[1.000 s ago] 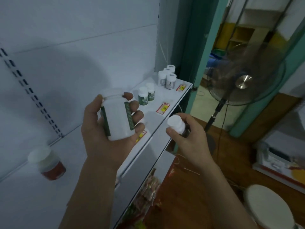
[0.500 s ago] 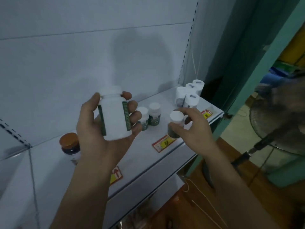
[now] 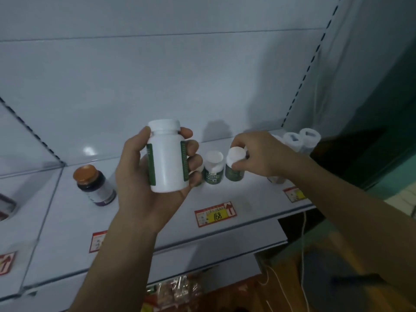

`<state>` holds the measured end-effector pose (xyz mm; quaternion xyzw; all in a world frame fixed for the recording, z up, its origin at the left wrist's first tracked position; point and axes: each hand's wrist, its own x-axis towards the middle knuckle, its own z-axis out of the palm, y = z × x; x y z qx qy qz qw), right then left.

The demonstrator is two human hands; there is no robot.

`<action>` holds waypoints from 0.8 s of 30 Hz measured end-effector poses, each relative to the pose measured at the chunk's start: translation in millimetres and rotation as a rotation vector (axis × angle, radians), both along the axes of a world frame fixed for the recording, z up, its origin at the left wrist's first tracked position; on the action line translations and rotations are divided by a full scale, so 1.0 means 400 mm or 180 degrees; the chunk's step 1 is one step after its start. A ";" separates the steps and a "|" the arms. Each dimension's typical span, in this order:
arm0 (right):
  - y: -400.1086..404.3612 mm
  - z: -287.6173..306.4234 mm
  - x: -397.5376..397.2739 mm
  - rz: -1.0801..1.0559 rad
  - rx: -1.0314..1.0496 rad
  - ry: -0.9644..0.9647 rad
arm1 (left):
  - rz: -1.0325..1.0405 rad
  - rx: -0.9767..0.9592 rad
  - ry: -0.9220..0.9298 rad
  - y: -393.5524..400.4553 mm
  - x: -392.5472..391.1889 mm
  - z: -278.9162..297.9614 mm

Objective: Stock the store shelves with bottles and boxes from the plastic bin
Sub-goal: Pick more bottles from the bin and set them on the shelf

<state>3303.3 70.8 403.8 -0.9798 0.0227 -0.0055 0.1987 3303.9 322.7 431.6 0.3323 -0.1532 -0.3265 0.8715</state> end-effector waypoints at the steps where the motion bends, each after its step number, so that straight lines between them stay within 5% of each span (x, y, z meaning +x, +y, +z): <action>1: -0.002 -0.004 0.010 0.0029 -0.0042 0.0019 | 0.0024 -0.0004 -0.0023 -0.002 0.001 0.003; 14: -0.022 -0.039 0.039 0.0004 -0.0024 0.0218 | 0.0214 0.0120 -0.0043 -0.014 0.002 -0.014; 16: -0.013 -0.018 0.014 0.0048 -0.0041 -0.0092 | 0.0290 0.0228 -0.0006 -0.017 0.006 -0.028; 19: 0.039 0.062 -0.034 0.0360 0.0840 -0.1049 | 0.0562 0.0720 -0.0044 -0.023 0.009 -0.059; 24: 0.148 0.132 -0.078 0.1240 0.1256 -0.0257 | 0.0806 0.1506 -0.0439 -0.033 -0.007 -0.091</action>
